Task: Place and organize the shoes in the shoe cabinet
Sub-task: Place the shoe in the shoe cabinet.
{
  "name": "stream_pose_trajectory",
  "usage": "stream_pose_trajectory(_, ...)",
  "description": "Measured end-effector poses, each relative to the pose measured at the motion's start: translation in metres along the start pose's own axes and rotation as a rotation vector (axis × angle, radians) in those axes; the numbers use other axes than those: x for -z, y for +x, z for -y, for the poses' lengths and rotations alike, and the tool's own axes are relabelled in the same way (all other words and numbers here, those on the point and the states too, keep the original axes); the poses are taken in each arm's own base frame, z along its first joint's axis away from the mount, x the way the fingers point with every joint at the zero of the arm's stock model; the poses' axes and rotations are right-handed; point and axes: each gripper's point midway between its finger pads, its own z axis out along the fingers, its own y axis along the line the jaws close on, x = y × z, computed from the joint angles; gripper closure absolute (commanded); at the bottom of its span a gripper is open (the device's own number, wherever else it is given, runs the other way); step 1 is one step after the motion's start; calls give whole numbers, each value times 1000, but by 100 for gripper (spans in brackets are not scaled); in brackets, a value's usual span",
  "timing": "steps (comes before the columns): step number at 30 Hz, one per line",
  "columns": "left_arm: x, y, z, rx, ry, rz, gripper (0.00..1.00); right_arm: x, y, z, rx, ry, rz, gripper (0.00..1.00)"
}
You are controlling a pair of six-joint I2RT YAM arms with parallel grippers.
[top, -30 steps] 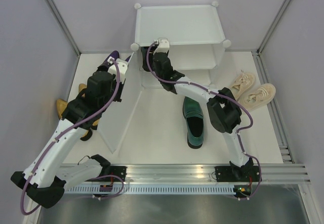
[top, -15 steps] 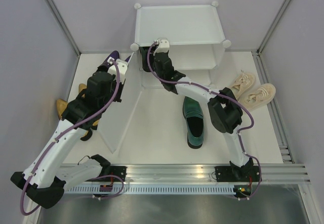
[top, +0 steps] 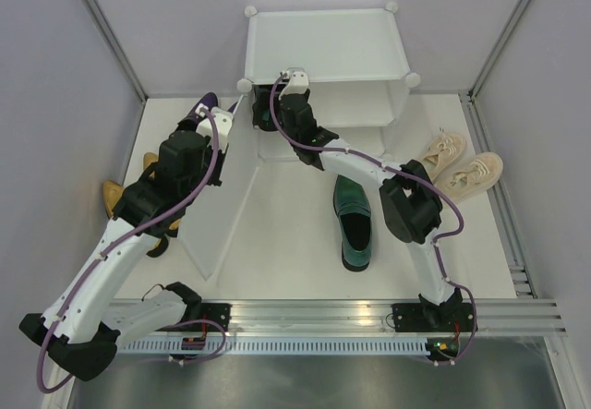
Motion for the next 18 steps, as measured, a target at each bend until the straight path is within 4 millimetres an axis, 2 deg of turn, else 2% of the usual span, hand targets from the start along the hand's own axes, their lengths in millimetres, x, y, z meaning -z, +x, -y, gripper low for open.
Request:
stream_pose_trajectory(11,0,-1,0,0,-1,7,98,2,-1,-8,-45,-48,-10,2)
stream_pose_trajectory(18,0,-2,1,1,2,11,98,7,-1,-4,-45,-53,-18,2)
